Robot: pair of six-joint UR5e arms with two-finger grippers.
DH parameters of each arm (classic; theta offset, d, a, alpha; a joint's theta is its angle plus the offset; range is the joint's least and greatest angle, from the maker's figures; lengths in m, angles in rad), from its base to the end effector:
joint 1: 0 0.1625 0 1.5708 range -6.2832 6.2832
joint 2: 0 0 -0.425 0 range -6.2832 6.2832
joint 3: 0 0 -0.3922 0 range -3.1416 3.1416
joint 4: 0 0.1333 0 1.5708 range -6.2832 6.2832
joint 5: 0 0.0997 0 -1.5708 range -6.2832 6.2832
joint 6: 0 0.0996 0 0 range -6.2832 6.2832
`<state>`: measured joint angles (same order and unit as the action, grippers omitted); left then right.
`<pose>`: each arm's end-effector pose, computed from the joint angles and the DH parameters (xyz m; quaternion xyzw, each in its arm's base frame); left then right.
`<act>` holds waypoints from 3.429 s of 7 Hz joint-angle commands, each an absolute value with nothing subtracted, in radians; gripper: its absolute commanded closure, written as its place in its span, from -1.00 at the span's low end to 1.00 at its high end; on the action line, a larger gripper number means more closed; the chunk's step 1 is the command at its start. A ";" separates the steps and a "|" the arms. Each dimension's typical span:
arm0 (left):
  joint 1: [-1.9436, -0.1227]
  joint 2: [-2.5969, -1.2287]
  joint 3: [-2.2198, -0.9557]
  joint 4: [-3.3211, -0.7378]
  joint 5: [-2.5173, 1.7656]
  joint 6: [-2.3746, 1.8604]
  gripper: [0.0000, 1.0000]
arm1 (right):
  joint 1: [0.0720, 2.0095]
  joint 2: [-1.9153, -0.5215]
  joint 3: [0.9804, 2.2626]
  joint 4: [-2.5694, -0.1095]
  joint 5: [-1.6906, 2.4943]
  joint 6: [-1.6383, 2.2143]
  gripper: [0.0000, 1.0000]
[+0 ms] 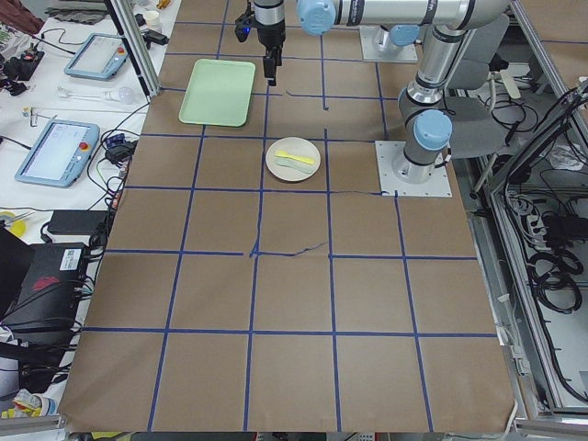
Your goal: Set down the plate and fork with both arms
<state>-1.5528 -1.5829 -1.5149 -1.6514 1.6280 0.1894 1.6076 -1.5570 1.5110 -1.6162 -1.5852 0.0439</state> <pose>-0.1187 -0.4952 0.5016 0.0861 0.9957 0.0213 0.0265 0.1504 -0.5008 0.5154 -0.0039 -0.9989 0.0459 0.0053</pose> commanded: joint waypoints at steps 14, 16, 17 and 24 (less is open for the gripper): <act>-1.551 -1.585 -1.555 -1.629 1.620 0.181 -1.00 | 1.608 -1.557 1.511 -1.614 -1.585 0.044 -1.00; -1.552 -1.577 -1.557 -1.626 1.585 0.120 -1.00 | 1.608 -1.557 1.511 -1.612 -1.585 0.044 -1.00; -1.552 -1.575 -1.568 -1.625 1.542 0.044 -1.00 | 1.608 -1.557 1.511 -1.612 -1.585 0.044 -1.00; -1.364 -1.624 -1.692 -1.478 1.540 0.393 -1.00 | 1.608 -1.559 1.511 -1.609 -1.586 0.044 -1.00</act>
<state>-1.4199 -1.6081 -1.6484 -1.5557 1.5795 0.2592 1.6076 -1.5582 1.5103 -1.6104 -1.5849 0.0441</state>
